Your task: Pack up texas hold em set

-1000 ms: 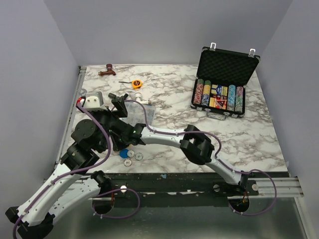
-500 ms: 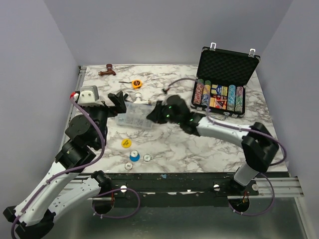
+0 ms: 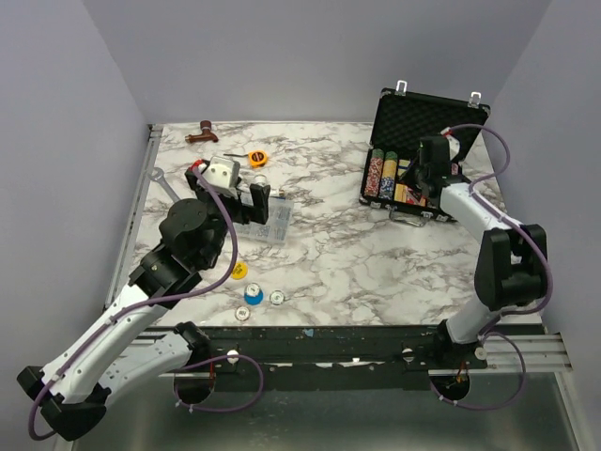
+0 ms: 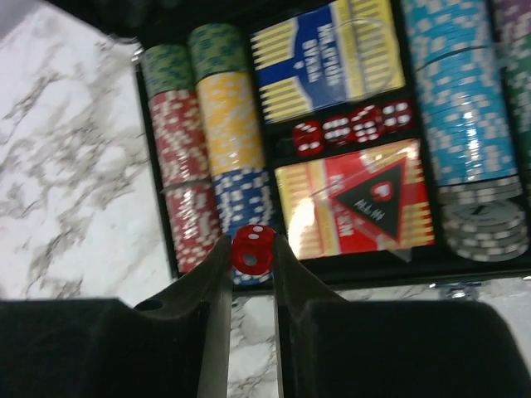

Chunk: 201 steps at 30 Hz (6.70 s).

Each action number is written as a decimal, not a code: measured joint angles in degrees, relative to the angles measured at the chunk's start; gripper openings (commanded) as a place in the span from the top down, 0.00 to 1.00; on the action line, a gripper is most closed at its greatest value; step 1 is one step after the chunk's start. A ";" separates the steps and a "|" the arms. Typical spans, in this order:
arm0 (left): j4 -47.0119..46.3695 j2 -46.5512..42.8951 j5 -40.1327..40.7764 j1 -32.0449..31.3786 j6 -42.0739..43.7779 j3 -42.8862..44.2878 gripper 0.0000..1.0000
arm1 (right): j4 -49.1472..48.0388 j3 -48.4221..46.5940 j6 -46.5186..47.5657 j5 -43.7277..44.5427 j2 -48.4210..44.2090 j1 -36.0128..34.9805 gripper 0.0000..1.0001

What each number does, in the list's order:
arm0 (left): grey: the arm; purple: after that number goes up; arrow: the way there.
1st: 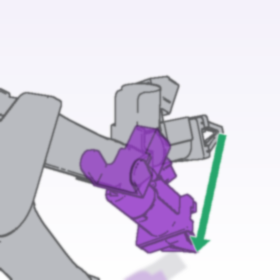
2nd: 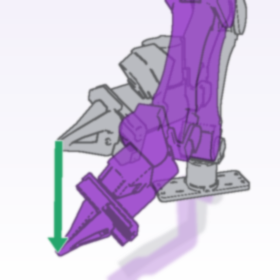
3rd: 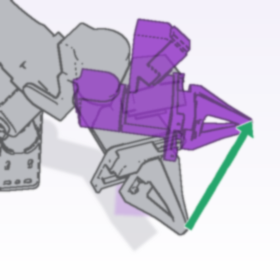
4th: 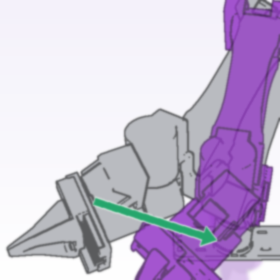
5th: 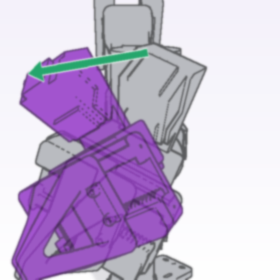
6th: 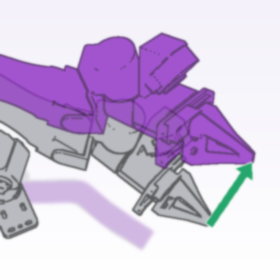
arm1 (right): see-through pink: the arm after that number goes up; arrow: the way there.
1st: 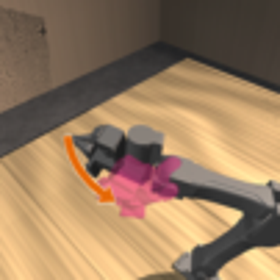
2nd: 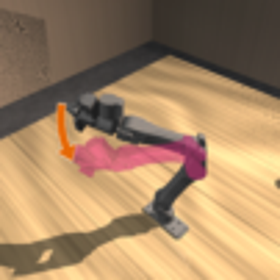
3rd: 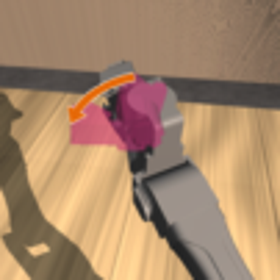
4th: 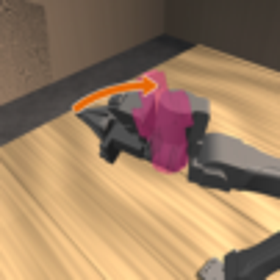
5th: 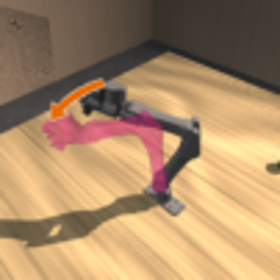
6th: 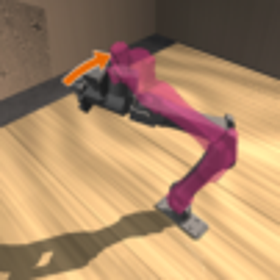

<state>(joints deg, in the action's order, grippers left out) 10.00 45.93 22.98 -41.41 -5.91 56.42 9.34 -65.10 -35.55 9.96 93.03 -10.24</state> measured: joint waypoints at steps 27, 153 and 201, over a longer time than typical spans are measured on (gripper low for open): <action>-2.25 -1.05 -2.12 -1.88 2.91 -3.04 0.01 | 3.76 -12.74 2.64 3.15 18.01 4.57 0.99; -2.60 3.28 -2.25 -2.23 2.71 -3.54 0.01 | 3.82 -20.13 5.31 -3.98 24.81 5.75 0.75; -12.41 -14.53 22.25 -2.23 6.32 -9.66 0.01 | -8.46 -0.90 13.42 -12.31 12.87 -53.46 0.20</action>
<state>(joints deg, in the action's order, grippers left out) -2.42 31.40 45.23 -43.64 0.40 46.76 0.89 -66.00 -22.13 -2.35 105.91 -63.70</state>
